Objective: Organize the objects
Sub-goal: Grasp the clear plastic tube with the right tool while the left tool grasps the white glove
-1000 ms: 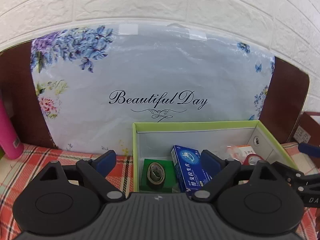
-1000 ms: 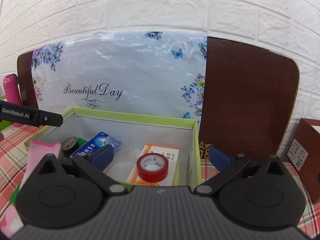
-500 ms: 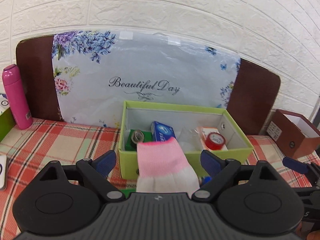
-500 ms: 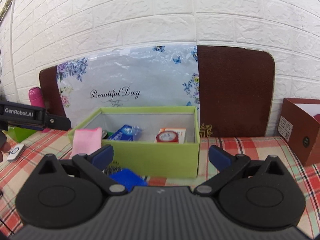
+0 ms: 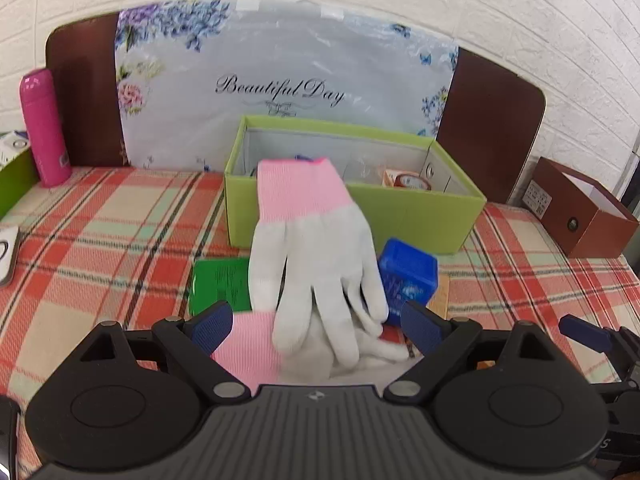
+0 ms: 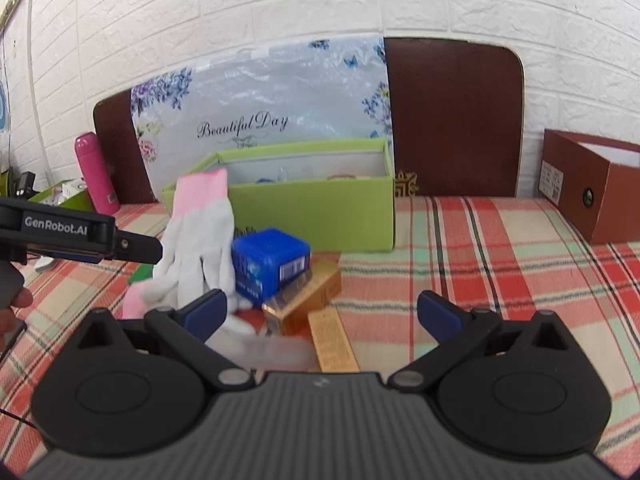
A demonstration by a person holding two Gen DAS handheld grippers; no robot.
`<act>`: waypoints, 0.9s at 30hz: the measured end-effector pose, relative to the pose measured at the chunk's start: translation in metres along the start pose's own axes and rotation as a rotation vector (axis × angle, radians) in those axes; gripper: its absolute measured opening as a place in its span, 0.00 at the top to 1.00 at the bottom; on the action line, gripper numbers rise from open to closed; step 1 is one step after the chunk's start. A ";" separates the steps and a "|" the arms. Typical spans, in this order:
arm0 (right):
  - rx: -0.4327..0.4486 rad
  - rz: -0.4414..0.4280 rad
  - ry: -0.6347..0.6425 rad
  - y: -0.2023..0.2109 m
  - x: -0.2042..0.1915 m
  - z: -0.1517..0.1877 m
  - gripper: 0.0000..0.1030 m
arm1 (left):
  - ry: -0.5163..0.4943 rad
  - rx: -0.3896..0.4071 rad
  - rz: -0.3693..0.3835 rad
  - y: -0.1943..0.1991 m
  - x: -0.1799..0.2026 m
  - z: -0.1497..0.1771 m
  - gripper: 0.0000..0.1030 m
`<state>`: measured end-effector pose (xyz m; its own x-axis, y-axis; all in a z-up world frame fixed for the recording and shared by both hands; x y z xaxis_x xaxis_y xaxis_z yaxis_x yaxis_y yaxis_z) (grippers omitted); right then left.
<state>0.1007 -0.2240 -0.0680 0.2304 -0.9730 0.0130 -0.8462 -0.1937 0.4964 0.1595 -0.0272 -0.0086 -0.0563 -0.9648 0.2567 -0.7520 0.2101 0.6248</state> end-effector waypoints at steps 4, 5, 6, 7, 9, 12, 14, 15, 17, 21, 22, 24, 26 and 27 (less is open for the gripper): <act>-0.032 -0.007 -0.017 0.003 -0.001 0.015 0.00 | 0.019 -0.008 -0.006 0.004 -0.006 0.013 0.09; -0.037 -0.009 -0.019 0.004 -0.002 0.018 0.00 | 0.021 -0.010 -0.007 0.005 -0.008 0.016 0.09; -0.043 -0.010 -0.020 0.005 -0.003 0.021 0.00 | 0.023 -0.013 -0.007 0.006 -0.011 0.020 0.09; -0.048 -0.011 -0.020 0.006 -0.003 0.024 0.00 | 0.024 -0.015 -0.004 0.006 -0.013 0.023 0.09; -0.060 -0.012 -0.019 0.007 -0.005 0.031 0.00 | 0.019 -0.021 -0.001 0.008 -0.017 0.031 0.09; -0.078 -0.018 -0.017 0.007 -0.007 0.039 0.00 | -0.002 -0.028 -0.004 0.010 -0.024 0.045 0.09; -0.096 -0.021 -0.017 0.005 -0.009 0.044 0.00 | -0.008 -0.043 -0.008 0.010 -0.028 0.054 0.09; -0.102 -0.024 -0.017 0.004 -0.010 0.047 0.00 | -0.007 -0.050 -0.009 0.010 -0.030 0.057 0.09; -0.113 -0.029 -0.015 0.003 -0.012 0.050 0.00 | -0.006 -0.060 -0.001 0.010 -0.034 0.061 0.09; -0.118 -0.030 -0.007 -0.001 -0.013 0.051 0.00 | -0.011 -0.041 0.010 0.012 -0.035 0.059 0.10; -0.112 -0.029 -0.004 0.000 -0.014 0.050 0.00 | -0.017 -0.038 0.016 0.012 -0.035 0.059 0.11; -0.082 -0.042 0.019 0.001 -0.018 0.046 0.00 | -0.022 -0.042 0.032 0.012 -0.035 0.058 0.16; -0.057 -0.073 0.083 0.000 -0.026 0.041 0.00 | -0.010 -0.061 0.059 0.009 -0.037 0.058 0.29; -0.041 -0.087 0.126 -0.002 -0.030 0.038 0.00 | 0.004 -0.072 0.076 0.008 -0.038 0.058 0.32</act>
Point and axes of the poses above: each gripper's, at about its wrist camera, not at the fingertips, and y roughly against the way its jaws point, x to its right, z to its underside, the point moved 3 cm from there along -y, roughly the way its jaws point, and after that the axes turned 8 degrees about y, right-handed, at the moved point
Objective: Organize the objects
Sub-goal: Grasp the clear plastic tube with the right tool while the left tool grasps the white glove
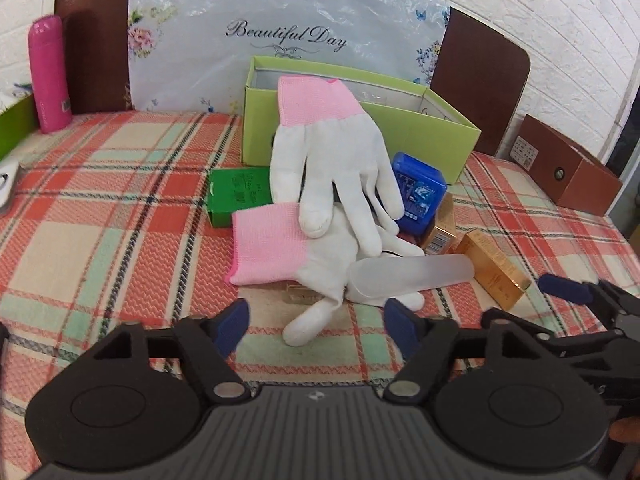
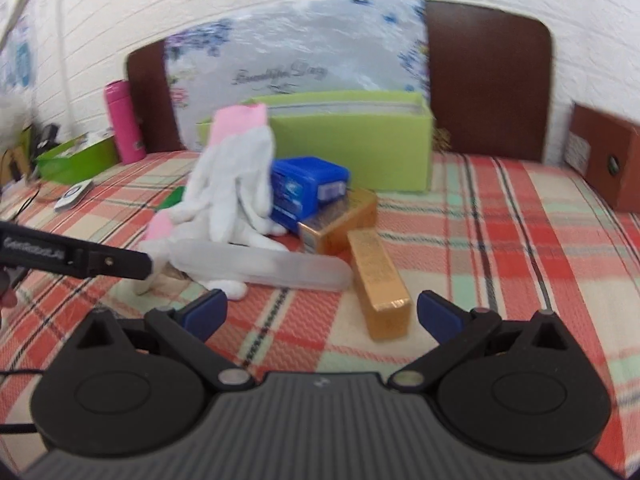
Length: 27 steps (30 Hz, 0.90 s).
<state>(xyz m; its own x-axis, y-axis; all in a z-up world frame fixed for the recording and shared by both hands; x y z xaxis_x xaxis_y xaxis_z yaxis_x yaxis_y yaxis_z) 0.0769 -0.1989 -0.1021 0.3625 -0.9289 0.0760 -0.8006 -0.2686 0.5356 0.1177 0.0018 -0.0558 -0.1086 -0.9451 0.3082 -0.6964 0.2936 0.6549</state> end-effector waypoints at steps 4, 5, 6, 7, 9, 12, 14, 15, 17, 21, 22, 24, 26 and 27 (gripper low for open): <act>-0.016 -0.103 0.188 -0.025 -0.015 -0.011 0.31 | 0.011 -0.015 0.044 -0.002 0.002 0.002 0.40; -0.027 -0.131 0.228 -0.033 -0.017 -0.013 0.33 | 0.003 -0.012 0.036 -0.002 0.003 0.002 0.40; -0.038 -0.152 0.273 -0.041 -0.020 -0.014 0.34 | -0.001 -0.006 0.026 -0.003 0.004 0.002 0.40; -0.045 -0.164 0.313 -0.048 -0.022 -0.014 0.34 | -0.003 -0.004 0.023 -0.003 0.004 0.002 0.40; -0.036 -0.171 0.381 -0.058 -0.026 -0.017 0.31 | 0.006 -0.011 0.038 -0.005 0.004 0.001 0.40; -0.056 -0.207 0.370 -0.071 -0.023 -0.022 0.25 | 0.007 -0.023 0.045 -0.013 0.007 0.000 0.40; -0.095 -0.244 0.303 -0.073 -0.019 -0.022 0.37 | -0.009 -0.023 0.033 -0.017 0.009 0.000 0.42; -0.106 -0.265 0.278 -0.070 -0.019 -0.022 0.53 | -0.012 -0.026 0.028 -0.019 0.009 0.000 0.45; -0.143 -0.284 0.234 -0.058 -0.022 -0.019 0.71 | -0.004 -0.040 0.034 -0.023 0.006 0.001 0.75; -0.169 -0.313 0.205 -0.029 -0.039 -0.006 0.86 | 0.068 -0.058 0.080 -0.018 -0.006 0.003 0.91; -0.172 -0.327 0.197 -0.023 -0.043 -0.004 0.88 | 0.063 -0.057 0.080 -0.014 -0.007 0.004 0.92; -0.179 -0.331 0.189 -0.011 -0.050 0.003 0.89 | 0.037 -0.062 0.074 -0.001 -0.009 0.011 0.93; -0.182 -0.344 0.168 -0.002 -0.052 0.008 0.89 | 0.010 -0.088 0.084 0.015 -0.014 0.021 0.93; -0.186 -0.352 0.147 0.003 -0.052 0.011 0.89 | -0.008 -0.104 0.089 0.024 -0.018 0.027 0.93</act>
Point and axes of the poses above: each gripper's, at about its wrist camera, not at the fingertips, and y roughly against the way its jaws point, x to its right, z to its underside, the point moved 3 cm from there along -y, roughly the way its jaws point, and after that the axes turned 8 degrees about y, right-handed, at the moved point
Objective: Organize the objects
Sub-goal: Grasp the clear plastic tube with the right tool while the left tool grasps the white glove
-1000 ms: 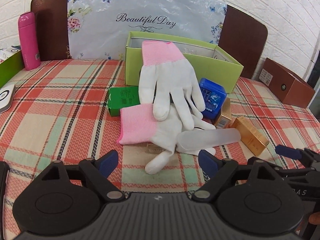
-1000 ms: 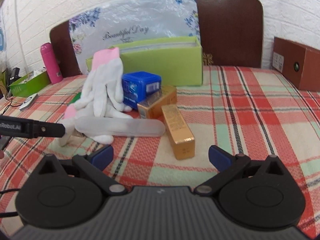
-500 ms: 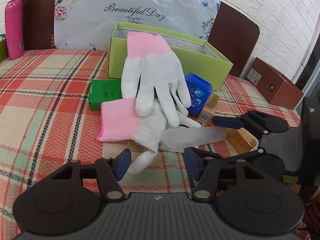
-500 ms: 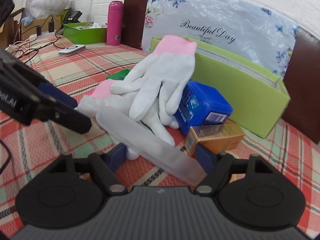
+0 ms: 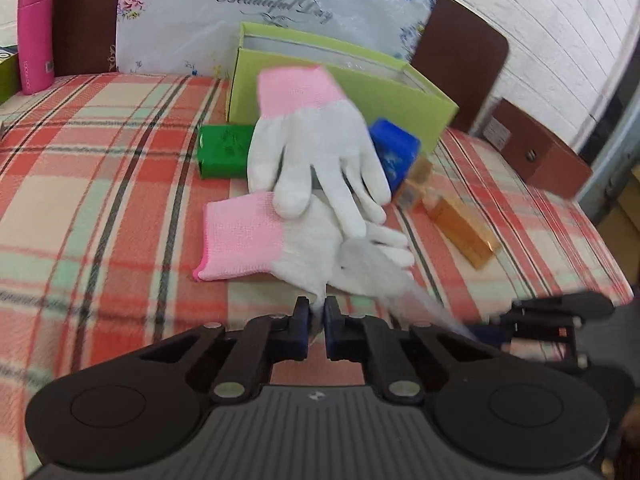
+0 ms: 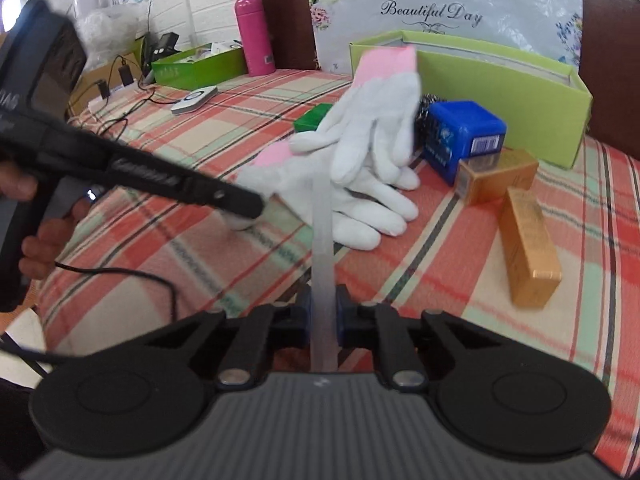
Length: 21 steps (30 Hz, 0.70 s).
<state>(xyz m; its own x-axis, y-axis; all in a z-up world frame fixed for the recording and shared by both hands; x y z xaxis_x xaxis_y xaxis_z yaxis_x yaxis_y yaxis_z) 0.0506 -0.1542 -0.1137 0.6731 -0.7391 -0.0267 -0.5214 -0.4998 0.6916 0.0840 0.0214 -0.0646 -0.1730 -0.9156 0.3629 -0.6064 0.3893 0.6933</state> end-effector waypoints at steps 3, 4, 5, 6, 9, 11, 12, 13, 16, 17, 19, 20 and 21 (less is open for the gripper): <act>-0.001 -0.036 -0.045 0.011 -0.001 0.010 0.87 | -0.031 -0.027 -0.030 0.017 -0.010 0.017 0.93; 0.004 -0.035 -0.048 0.013 -0.001 0.011 0.85 | -0.028 -0.024 -0.042 0.020 -0.013 0.019 0.91; 0.009 -0.032 -0.048 0.014 -0.001 0.012 0.83 | -0.028 -0.015 -0.054 0.021 -0.014 0.019 0.84; 0.008 -0.027 -0.047 0.014 -0.001 0.011 0.76 | -0.032 -0.003 -0.068 0.020 -0.015 0.017 0.77; 0.019 0.005 -0.036 0.012 -0.004 0.008 0.63 | -0.043 0.059 -0.132 0.015 -0.009 0.009 0.27; 0.025 0.027 -0.030 0.011 -0.005 0.007 0.61 | -0.073 0.104 -0.157 0.011 -0.002 0.005 0.23; 0.028 0.028 -0.033 0.010 -0.005 0.007 0.61 | -0.090 0.107 -0.160 0.008 0.001 0.002 0.23; 0.030 0.028 -0.040 0.009 -0.005 0.007 0.61 | -0.104 0.107 -0.156 0.005 0.004 0.000 0.23; 0.033 0.027 -0.053 0.007 -0.005 0.008 0.61 | -0.128 0.095 -0.132 -0.006 0.010 -0.003 0.23; 0.032 0.029 -0.051 0.006 -0.005 0.007 0.61 | -0.134 0.084 -0.119 -0.010 0.012 -0.003 0.31; 0.039 0.037 -0.051 0.007 -0.004 0.007 0.61 | -0.136 0.039 -0.075 -0.018 0.015 -0.001 0.69; 0.042 0.039 -0.050 0.007 -0.004 0.007 0.61 | -0.120 0.007 -0.058 -0.022 0.014 0.000 0.82; 0.044 0.041 -0.049 0.007 -0.003 0.006 0.61 | -0.111 0.002 -0.051 -0.024 0.013 0.001 0.82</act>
Point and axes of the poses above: each gripper's, at about its wrist camera, not at the fingertips, and y roughly against the way its jaws point, x to its right, z to its underside, the point moved 3 cm from there along -y, roughly the way its jaws point, and after that the axes turned 8 degrees about y, right-handed, at the moved point
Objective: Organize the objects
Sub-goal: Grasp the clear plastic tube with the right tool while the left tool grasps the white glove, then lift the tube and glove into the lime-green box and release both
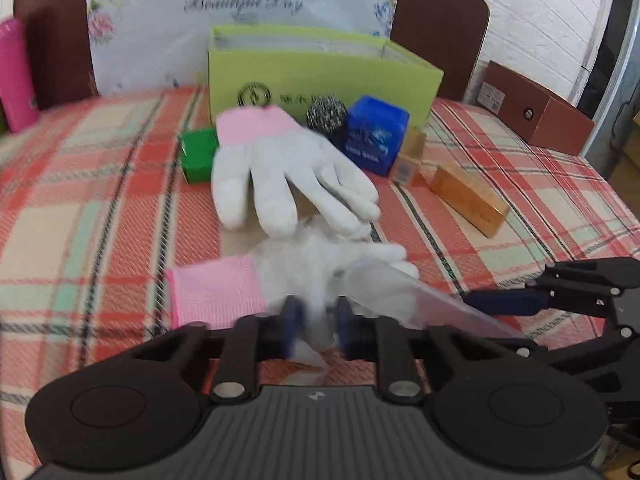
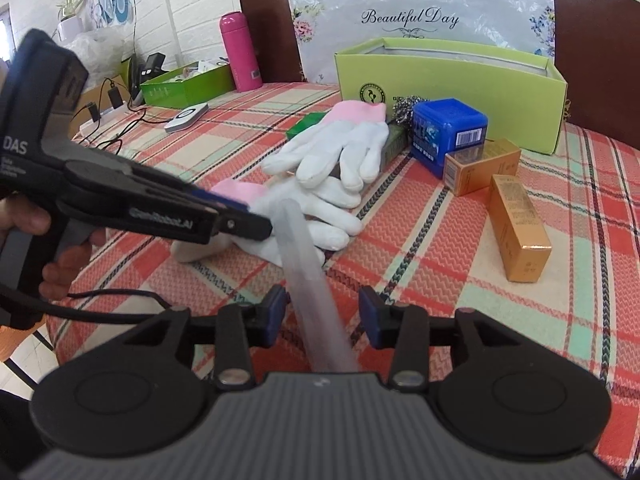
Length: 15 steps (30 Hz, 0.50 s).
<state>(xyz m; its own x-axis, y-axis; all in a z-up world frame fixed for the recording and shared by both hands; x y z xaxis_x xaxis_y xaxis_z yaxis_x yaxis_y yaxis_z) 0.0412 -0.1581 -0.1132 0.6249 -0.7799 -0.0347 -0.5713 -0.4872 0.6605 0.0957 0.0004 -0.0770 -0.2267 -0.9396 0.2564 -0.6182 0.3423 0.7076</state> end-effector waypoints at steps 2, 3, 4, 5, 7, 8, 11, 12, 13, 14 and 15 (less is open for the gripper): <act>0.002 0.005 0.003 0.000 0.001 -0.001 0.61 | -0.004 0.009 -0.008 0.001 0.000 0.001 0.82; 0.000 0.009 0.005 -0.001 0.001 -0.001 0.61 | -0.002 0.016 -0.013 0.002 -0.001 0.001 0.81; -0.001 0.011 0.007 -0.002 0.001 -0.001 0.61 | -0.004 0.017 -0.018 0.002 -0.001 0.001 0.79; -0.001 0.012 0.008 -0.002 0.001 -0.002 0.61 | -0.007 0.015 -0.017 0.001 -0.002 0.001 0.78; 0.000 0.012 0.017 -0.002 0.000 -0.003 0.61 | -0.005 0.016 -0.015 0.001 -0.002 0.001 0.78; -0.005 0.011 0.028 -0.003 -0.002 -0.002 0.61 | -0.010 0.015 -0.017 0.001 -0.001 0.002 0.78; -0.032 0.006 0.056 -0.006 -0.006 -0.001 0.61 | -0.039 0.010 -0.016 0.001 0.003 0.002 0.77; -0.039 0.005 0.070 -0.007 -0.007 -0.001 0.61 | -0.045 0.008 -0.018 0.001 0.004 0.002 0.76; -0.044 0.006 0.085 -0.007 -0.009 0.000 0.61 | -0.054 0.006 -0.015 0.000 0.005 0.002 0.71; -0.046 0.008 0.099 -0.006 -0.009 0.000 0.61 | -0.061 0.003 -0.006 -0.001 0.006 0.002 0.60; -0.049 0.013 0.115 -0.006 -0.011 0.001 0.62 | -0.056 0.002 0.007 -0.002 0.007 0.002 0.54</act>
<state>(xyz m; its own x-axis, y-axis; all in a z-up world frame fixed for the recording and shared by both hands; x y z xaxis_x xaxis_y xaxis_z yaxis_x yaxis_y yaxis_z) 0.0372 -0.1465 -0.1175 0.6762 -0.7344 0.0585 -0.5546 -0.4552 0.6966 0.0942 -0.0066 -0.0779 -0.2722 -0.9358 0.2240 -0.6182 0.3484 0.7046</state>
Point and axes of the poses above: each gripper's, at about its wrist camera, not at the fingertips, and y roughly against the way its jaws point, x to its right, z to its underside, the point moved 3 cm from there along -y, roughly the way its jaws point, and after that the axes turned 8 degrees about y, right-handed, at the moved point
